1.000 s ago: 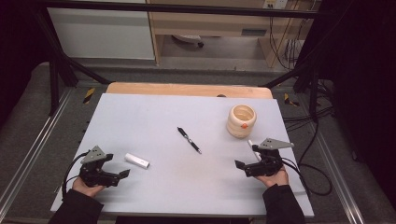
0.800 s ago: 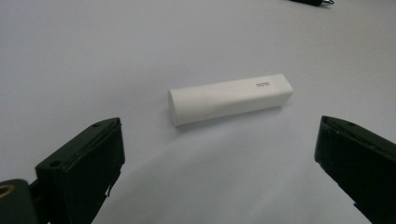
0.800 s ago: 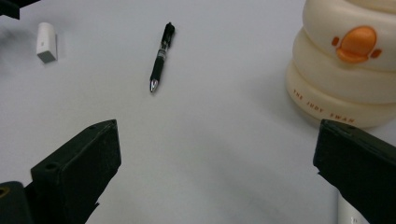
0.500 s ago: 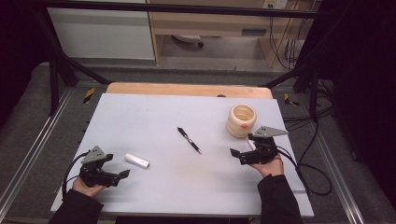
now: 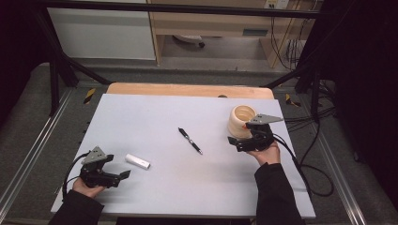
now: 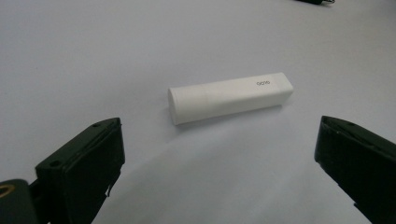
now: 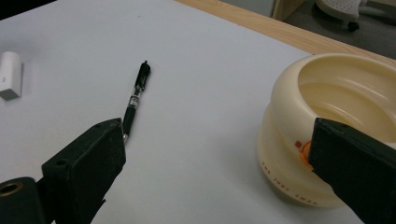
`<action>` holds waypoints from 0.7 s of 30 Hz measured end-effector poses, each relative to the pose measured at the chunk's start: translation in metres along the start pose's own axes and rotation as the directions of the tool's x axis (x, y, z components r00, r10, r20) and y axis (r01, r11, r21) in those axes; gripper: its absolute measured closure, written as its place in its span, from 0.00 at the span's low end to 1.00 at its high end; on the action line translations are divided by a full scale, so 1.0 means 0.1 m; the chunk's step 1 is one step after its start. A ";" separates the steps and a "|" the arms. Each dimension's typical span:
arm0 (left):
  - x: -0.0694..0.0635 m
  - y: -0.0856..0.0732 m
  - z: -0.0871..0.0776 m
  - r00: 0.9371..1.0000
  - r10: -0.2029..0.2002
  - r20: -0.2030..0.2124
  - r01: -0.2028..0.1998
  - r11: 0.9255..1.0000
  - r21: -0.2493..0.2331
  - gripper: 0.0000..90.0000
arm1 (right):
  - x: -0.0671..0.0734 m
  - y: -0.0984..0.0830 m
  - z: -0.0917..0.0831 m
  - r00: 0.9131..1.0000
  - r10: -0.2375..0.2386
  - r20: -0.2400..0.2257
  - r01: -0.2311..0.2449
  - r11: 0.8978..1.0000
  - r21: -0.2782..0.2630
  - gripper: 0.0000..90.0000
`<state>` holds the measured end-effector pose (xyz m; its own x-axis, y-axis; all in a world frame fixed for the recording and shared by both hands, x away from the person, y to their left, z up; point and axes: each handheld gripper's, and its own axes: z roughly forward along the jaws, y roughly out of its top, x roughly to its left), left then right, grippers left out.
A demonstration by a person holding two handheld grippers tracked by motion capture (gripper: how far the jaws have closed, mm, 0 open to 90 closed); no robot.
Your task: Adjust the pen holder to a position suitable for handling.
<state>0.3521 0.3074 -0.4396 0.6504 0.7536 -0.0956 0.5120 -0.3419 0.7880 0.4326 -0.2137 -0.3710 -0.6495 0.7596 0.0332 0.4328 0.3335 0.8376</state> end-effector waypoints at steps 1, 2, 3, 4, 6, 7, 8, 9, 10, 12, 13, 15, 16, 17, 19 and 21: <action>0.00 0.00 0.00 1.000 0.000 0.000 0.000 1.000 0.000 0.02 | -0.01 0.02 0.02 1.000 -0.003 0.004 0.003 1.000 0.007 0.06; 0.00 0.00 0.00 1.000 0.000 0.001 0.000 1.000 0.000 0.02 | -0.02 0.04 0.04 1.000 -0.003 0.010 0.003 1.000 0.013 0.06; 0.00 0.00 0.00 1.000 0.001 0.001 -0.001 1.000 0.000 0.02 | -0.04 0.06 0.06 1.000 -0.009 0.012 0.009 1.000 0.014 0.06; 0.00 0.00 0.00 1.000 0.000 0.001 0.000 1.000 0.000 0.02 | -0.05 0.08 0.07 1.000 -0.011 0.016 0.011 1.000 0.019 0.06; 0.00 0.00 0.00 1.000 0.000 0.001 0.000 1.000 0.002 0.02 | -0.08 0.11 0.10 1.000 -0.006 0.021 0.006 1.000 0.021 0.07; 0.01 0.00 0.00 1.000 0.000 0.002 0.000 1.000 0.003 0.02 | -0.10 0.12 0.11 1.000 -0.002 0.024 0.002 1.000 0.020 0.07; 0.01 0.00 0.00 1.000 0.000 0.002 0.000 1.000 0.004 0.02 | -0.12 0.13 0.13 1.000 -0.003 0.030 0.003 1.000 0.021 0.08; 0.01 0.00 0.00 1.000 0.001 0.002 -0.001 1.000 0.004 0.02 | -0.14 0.15 0.15 0.999 -0.009 0.031 0.008 1.000 0.023 0.08; 0.01 0.00 0.00 1.000 0.000 0.002 0.000 1.000 0.003 0.02 | -0.16 0.16 0.17 0.999 -0.007 0.035 0.006 1.000 0.026 0.09; 0.01 0.00 0.00 1.000 0.000 0.002 0.000 1.000 0.003 0.02 | -0.19 0.17 0.20 0.999 -0.006 0.042 0.004 0.999 0.034 0.11; 0.01 0.00 0.00 1.000 -0.001 0.002 0.001 1.000 0.002 0.02 | -0.20 0.18 0.22 0.999 -0.012 0.045 0.011 0.999 0.034 0.12; 0.01 0.00 0.00 1.000 -0.001 0.003 0.001 1.000 0.003 0.02 | -0.23 0.19 0.26 0.999 -0.014 0.052 0.012 0.999 0.031 0.14; 0.01 0.00 0.00 1.000 0.000 0.003 0.000 1.000 0.004 0.02 | -0.24 0.20 0.28 0.998 -0.017 0.057 0.016 0.999 0.028 0.15; 0.01 0.00 0.00 1.000 0.000 0.004 0.000 1.000 0.004 0.02 | -0.26 0.20 0.29 0.998 -0.024 0.062 0.022 0.999 0.027 0.17; 0.01 0.00 0.00 1.000 -0.001 0.004 0.001 1.000 0.003 0.02 | -0.29 0.22 0.33 0.997 -0.022 0.069 0.020 0.999 0.031 0.18; 0.01 0.00 0.00 1.000 -0.002 0.004 0.002 1.000 0.002 0.02 | -0.30 0.23 0.35 0.997 -0.027 0.070 0.024 0.999 0.041 0.21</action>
<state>0.3529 0.3081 -0.4402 0.6519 0.7518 -0.0994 0.5144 -0.3422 0.7863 0.4842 -0.2094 -0.3721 -0.6156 0.7876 -0.0281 0.4422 0.3747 0.8149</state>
